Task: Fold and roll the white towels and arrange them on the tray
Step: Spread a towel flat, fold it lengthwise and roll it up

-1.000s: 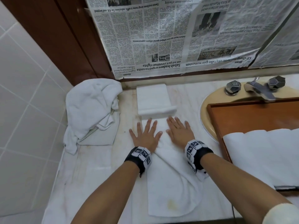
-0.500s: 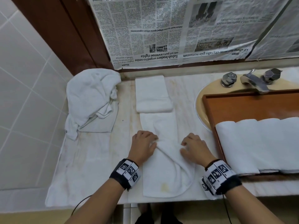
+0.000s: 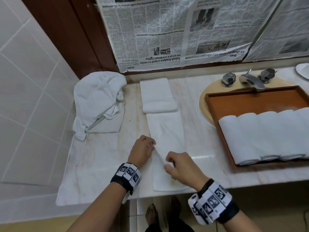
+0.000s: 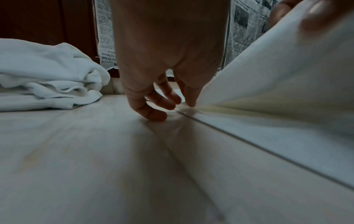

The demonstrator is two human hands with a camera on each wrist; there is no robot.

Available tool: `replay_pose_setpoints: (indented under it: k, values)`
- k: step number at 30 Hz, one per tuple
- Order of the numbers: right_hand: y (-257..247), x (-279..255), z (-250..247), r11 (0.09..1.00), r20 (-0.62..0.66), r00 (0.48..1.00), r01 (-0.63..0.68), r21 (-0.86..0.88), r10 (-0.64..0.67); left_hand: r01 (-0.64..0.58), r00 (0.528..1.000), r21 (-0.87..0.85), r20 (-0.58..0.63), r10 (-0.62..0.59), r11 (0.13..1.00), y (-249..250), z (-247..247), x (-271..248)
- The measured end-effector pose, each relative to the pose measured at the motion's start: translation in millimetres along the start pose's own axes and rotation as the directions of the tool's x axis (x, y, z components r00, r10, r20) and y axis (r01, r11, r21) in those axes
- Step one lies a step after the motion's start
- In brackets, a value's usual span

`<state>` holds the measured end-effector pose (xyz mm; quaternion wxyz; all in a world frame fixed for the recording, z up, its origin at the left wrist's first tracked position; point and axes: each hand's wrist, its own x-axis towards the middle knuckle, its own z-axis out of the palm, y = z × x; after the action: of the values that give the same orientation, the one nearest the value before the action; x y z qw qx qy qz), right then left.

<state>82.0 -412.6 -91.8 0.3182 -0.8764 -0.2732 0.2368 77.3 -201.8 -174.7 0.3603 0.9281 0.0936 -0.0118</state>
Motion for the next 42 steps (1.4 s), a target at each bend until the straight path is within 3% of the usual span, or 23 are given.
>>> replay_pose_setpoints:
  k: [7, 11, 13, 15, 18, 21, 24, 28, 32, 37, 42]
  values:
    - [-16.7, -7.7, 81.7, 0.939, 0.092, 0.987, -0.091, -0.332, 0.128, 0.012, 0.997, -0.005, 0.079, -0.012, 1.0, -7.3, -3.6, -15.0]
    - [-13.4, -12.0, 79.3, 0.978, 0.177, 0.964, -0.18, -0.109, 0.197, -0.009, 0.998, -0.032, 0.065, 0.011, 0.999, -7.6, 0.5, -23.9]
    - [-9.3, -9.6, 65.6, 0.98, 0.097, 0.976, -0.198, 0.023, 0.195, -0.005, 0.999, -0.033, 0.048, 0.007, 0.999, -8.8, 4.6, -28.3]
    - [-0.3, 1.5, 48.6, 0.982, -0.116, 0.975, -0.188, 0.011, 0.188, 0.011, 0.999, -0.008, 0.049, -0.01, 1.0, -8.0, 8.2, -31.0]
    - [25.0, 28.6, 25.9, 0.95, -0.358, 0.901, -0.296, -0.096, 0.245, 0.055, 0.998, 0.037, 0.031, -0.056, 0.998, 0.4, 11.6, -29.8]
    - [53.1, 54.6, 14.9, 0.869, -0.344, 0.845, -0.476, -0.134, 0.41, 0.168, 0.986, 0.01, -0.013, -0.168, 0.986, 13.4, 14.3, -24.8]
    - [67.2, 69.9, 12.9, 0.855, -0.323, 0.825, -0.512, -0.08, 0.464, 0.294, 0.954, -0.026, -0.057, -0.295, 0.956, 23.4, 17.4, -17.6]
    - [77.7, 75.8, 6.7, 0.888, -0.325, 0.857, -0.45, -0.091, 0.401, 0.448, 0.889, -0.077, -0.067, -0.453, 0.891, 34.2, 15.8, -10.6]
    - [92.7, 72.3, -16.2, 0.89, -0.331, 0.835, -0.454, 0.036, 0.44, 0.511, 0.858, -0.055, -0.025, -0.512, 0.858, 35.1, 14.3, -5.3]
    - [92.8, 79.2, -23.5, 0.89, -0.322, 0.849, -0.455, -0.043, 0.419, 0.51, 0.859, -0.025, -0.016, -0.511, 0.86, 39.3, 15.9, -6.4]
    - [93.4, 85.9, -16.7, 0.905, -0.251, 0.911, -0.378, -0.195, 0.327, 0.493, 0.87, 0.034, -0.029, -0.493, 0.869, 37.1, 16.7, -4.8]
